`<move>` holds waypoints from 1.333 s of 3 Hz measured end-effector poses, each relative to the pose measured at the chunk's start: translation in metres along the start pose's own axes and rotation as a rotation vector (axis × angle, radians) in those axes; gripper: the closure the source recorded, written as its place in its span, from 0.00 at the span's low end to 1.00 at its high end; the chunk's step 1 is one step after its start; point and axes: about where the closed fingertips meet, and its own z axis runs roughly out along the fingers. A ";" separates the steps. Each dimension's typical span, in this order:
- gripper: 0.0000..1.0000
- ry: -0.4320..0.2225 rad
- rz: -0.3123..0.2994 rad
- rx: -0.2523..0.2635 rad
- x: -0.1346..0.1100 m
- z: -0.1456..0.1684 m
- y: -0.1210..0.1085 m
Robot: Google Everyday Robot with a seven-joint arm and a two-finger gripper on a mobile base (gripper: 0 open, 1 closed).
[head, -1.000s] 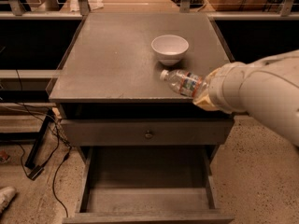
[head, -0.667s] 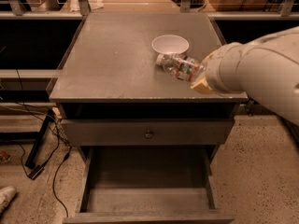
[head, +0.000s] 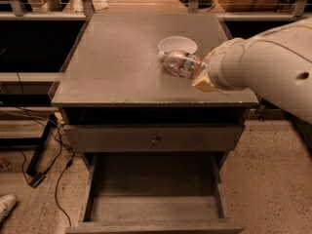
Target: Pick water bottle from middle drawer and place on counter
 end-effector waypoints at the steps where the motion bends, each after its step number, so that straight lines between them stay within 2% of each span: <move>1: 1.00 -0.082 -0.017 0.001 -0.043 0.016 -0.010; 2: 1.00 -0.151 -0.032 -0.018 -0.080 0.026 -0.011; 3: 1.00 -0.206 -0.039 -0.048 -0.106 0.030 -0.005; 4: 1.00 -0.207 -0.039 -0.048 -0.106 0.030 -0.005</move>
Offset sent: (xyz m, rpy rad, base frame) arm 0.0562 0.1057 0.0444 0.1069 -0.0783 0.2019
